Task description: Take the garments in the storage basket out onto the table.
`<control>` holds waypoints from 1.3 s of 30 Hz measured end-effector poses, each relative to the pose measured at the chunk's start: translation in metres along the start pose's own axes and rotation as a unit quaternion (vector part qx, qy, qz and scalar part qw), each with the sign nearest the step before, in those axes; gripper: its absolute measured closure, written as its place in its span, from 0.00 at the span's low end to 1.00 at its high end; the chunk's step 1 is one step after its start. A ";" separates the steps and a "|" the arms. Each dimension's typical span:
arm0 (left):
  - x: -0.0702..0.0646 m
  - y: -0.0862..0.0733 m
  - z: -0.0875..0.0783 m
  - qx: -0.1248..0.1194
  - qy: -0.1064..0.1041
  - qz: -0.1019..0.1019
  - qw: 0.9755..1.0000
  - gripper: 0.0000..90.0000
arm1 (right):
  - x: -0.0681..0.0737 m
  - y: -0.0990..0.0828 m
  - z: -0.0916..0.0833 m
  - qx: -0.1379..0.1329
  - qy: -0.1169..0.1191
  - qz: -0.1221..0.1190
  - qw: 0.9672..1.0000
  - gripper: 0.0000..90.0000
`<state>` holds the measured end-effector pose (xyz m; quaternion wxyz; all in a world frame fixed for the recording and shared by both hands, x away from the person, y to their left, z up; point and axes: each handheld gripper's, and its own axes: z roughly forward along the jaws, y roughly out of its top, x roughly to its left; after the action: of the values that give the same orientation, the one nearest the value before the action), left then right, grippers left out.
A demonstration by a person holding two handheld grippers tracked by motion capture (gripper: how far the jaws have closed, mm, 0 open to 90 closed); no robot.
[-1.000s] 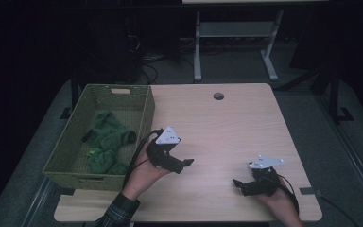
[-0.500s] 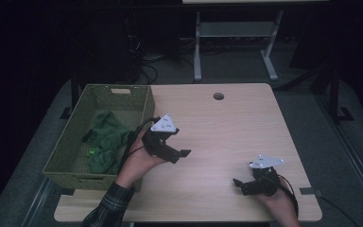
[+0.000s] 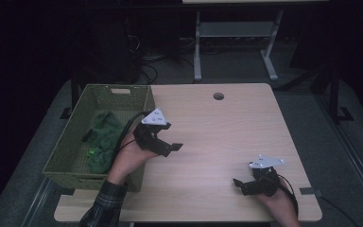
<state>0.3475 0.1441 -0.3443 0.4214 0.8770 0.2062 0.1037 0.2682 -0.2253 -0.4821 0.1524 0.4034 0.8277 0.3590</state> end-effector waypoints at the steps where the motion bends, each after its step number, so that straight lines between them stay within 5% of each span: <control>1: 0.001 -0.001 -0.001 -0.002 0.001 -0.001 1.000 0.16 | 0.000 0.000 0.000 0.000 0.000 0.000 1.000 0.09; 39: 0.038 -0.030 -0.056 0.011 0.058 -0.042 0.997 0.16 | 0.000 0.000 0.000 0.001 0.000 -0.001 1.000 0.09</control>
<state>0.3533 0.2170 -0.3322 0.4031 0.8646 0.2683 0.1340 0.2682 -0.2255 -0.4821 0.1526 0.4030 0.8282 0.3584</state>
